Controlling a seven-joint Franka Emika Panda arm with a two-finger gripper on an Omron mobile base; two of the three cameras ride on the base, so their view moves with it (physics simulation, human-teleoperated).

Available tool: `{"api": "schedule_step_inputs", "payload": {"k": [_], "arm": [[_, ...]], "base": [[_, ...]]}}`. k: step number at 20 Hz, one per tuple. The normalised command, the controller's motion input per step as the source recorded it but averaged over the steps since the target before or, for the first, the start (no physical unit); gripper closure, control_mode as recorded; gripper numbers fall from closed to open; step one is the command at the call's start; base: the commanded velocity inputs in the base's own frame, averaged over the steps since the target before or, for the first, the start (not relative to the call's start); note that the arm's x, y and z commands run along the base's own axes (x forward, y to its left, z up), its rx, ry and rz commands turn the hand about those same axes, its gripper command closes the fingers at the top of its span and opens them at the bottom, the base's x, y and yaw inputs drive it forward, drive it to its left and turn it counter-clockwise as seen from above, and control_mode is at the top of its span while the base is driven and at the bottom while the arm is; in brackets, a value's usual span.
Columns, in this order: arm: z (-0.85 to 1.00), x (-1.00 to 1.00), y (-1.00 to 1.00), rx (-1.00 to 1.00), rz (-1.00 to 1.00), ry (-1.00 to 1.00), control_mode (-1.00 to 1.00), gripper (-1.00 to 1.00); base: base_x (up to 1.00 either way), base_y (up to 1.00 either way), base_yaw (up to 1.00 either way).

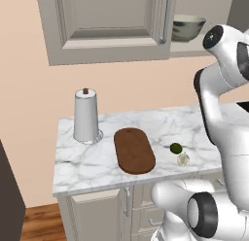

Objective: Open the cabinet. Place the bowl and condiment on the counter. Then place the lime and garlic on the cutting board.

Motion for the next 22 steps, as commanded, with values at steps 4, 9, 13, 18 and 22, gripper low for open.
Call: {"api": "schedule_step_inputs", "payload": {"k": [4,9,13,18,22], "arm": [[0.0,0.01,-1.0,0.31,0.17,-0.29,-1.0,-1.0],[-0.02,0.06,-0.77,0.38,0.27,-0.28,-1.0,-1.0],[-0.69,-0.03,0.66,0.43,0.31,-0.28,-1.0,-1.0],[-0.14,0.0,1.0,0.25,0.32,-0.24,-1.0,-1.0],[0.56,0.02,1.0,0.11,0.09,-0.09,-1.0,-1.0]], "base": [[0.0,0.0,0.0],[0.0,0.0,0.0],[0.0,0.0,0.0],[0.0,0.0,0.0],[0.0,0.0,0.0]]}}
